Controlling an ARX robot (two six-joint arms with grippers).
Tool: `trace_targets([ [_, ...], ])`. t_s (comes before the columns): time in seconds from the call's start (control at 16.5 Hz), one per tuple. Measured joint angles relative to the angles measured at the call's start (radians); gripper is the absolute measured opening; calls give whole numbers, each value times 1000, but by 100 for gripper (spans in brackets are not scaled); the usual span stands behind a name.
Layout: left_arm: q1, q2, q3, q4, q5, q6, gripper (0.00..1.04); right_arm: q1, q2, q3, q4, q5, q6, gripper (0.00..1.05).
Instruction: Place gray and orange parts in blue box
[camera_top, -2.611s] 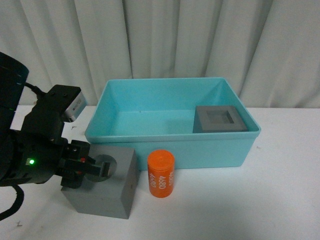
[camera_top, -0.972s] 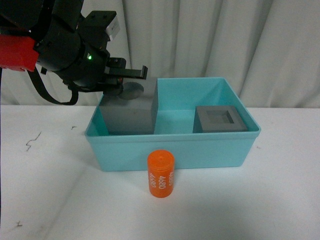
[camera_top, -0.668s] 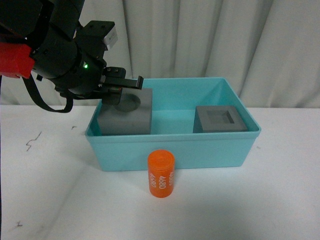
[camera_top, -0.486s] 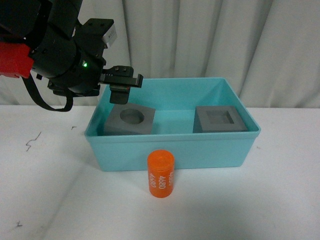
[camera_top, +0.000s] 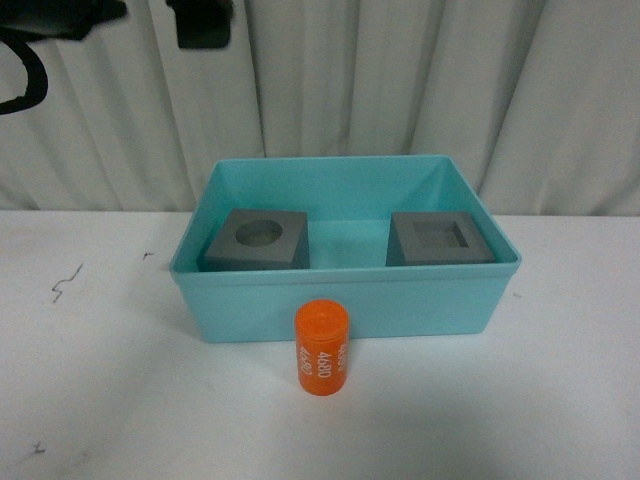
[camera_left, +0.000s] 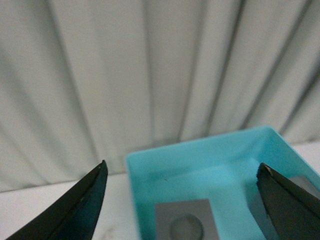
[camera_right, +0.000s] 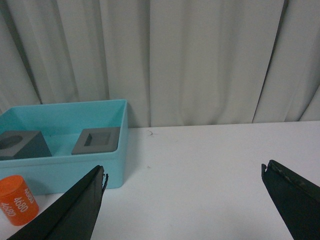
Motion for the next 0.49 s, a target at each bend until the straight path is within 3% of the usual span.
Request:
trace_targets([
  [0.06,11,-80,-154,200,-129,0,78,0,0,0,0,0,0,98],
  [0.49,92,-232,-392,369,-134,0,48,0,0,0,0,0,0,98],
])
